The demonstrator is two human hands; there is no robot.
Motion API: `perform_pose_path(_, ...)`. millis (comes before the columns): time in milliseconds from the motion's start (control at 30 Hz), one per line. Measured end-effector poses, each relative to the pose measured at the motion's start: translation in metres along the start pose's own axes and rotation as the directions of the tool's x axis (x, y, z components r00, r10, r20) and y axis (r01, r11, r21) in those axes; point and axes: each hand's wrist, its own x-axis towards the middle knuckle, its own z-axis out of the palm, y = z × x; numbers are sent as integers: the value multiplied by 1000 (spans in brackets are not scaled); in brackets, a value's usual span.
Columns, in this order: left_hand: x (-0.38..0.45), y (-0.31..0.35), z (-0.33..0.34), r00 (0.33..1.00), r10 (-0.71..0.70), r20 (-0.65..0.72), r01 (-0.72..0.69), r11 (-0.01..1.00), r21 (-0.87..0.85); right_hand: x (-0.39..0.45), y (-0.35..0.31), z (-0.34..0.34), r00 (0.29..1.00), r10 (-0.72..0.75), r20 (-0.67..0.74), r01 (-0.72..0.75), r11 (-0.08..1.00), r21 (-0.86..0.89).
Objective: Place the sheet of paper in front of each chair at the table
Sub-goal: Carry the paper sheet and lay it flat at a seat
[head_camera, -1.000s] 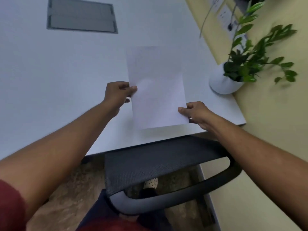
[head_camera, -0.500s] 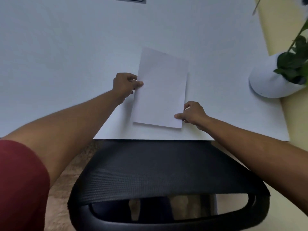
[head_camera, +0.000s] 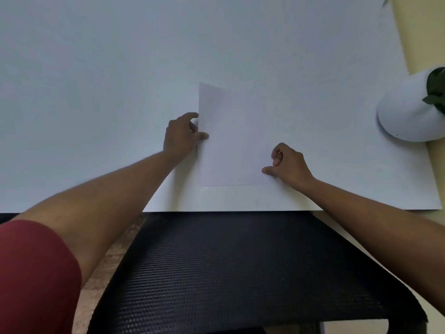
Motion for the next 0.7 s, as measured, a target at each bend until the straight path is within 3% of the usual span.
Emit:
perform_pose_path(133, -8, -6, 1, 987, 156, 41, -162, 949, 269, -1, 3, 2, 1000, -31, -4, 30, 999, -12)
perform_pose_path(233, -21, -25, 0, 924, 345, 165, -381, 798, 468, 0, 6, 5, 999, -44, -20, 43, 999, -9)
perform_pose_path(333, -27, -43, -4, 823, 464, 327, -566, 626, 536, -3, 13, 5, 992, -107, -74, 107, 994, -1)
perform_pose_path(400, -29, -43, -8, 812, 440, 383, -583, 589, 559, -7, 19, 2, 978, -204, -48, 198, 975, -97)
perform_pose_path(533, -33, -41, -11, 817, 394, 420, -576, 561, 595, -5, 31, -1, 919, -366, 148, 394, 831, -393)
perform_pose_path(700, -24, -29, -17, 836, 370, 404, -548, 563, 618, 10, 25, -5, 916, -361, 177, 402, 802, -442)
